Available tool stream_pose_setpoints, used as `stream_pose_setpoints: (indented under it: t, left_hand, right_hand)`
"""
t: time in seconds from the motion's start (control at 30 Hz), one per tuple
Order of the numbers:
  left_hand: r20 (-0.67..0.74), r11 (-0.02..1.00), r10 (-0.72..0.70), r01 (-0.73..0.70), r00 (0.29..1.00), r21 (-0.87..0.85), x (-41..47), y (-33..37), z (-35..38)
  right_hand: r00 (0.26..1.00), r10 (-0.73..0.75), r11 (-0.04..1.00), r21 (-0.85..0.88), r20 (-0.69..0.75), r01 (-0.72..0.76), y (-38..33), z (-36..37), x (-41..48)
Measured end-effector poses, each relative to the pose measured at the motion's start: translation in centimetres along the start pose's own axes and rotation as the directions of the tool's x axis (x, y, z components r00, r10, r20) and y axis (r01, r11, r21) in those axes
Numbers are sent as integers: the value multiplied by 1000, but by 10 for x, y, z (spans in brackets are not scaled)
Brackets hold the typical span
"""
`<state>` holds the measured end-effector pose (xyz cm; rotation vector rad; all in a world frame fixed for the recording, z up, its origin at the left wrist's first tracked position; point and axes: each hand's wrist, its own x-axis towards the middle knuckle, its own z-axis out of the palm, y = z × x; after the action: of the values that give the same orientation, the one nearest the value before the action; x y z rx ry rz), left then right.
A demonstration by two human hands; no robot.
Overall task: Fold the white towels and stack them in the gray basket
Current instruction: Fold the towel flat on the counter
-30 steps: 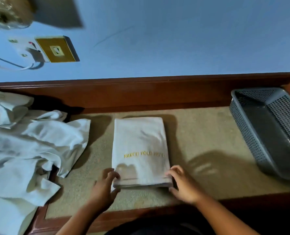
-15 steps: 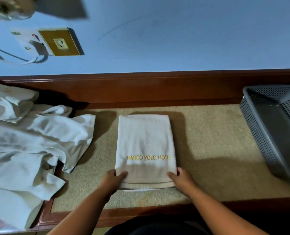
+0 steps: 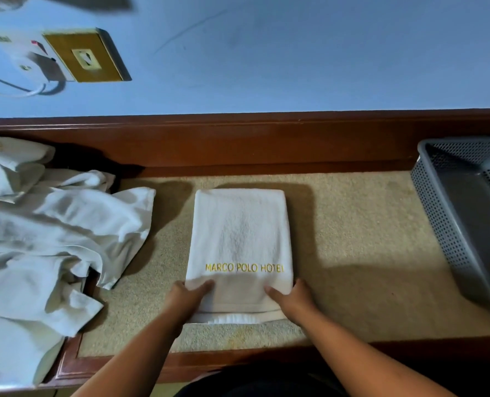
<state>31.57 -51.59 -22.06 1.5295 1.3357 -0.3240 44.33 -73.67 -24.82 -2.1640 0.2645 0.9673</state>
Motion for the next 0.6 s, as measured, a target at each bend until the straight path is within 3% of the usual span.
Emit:
stream_pose_setpoints:
  t: [0.13, 0.23, 0.43, 0.6]
  left_hand:
    - [287, 919, 4, 110, 958, -379, -3, 3, -8]
    - [391, 851, 86, 137, 916, -508, -25, 19, -11]
    - [453, 787, 269, 77, 850, -612, -91, 70, -12]
    - [500, 812, 381, -23, 778, -583, -142, 128, 8]
  right_hand:
    - [992, -25, 988, 153, 124, 6, -11, -12, -6]
    - [982, -92, 932, 362, 163, 28, -30, -35, -26]
    - [956, -231, 854, 508, 182, 110, -53, -106, -65]
    - [966, -230, 755, 648, 118, 101, -53, -183, -90]
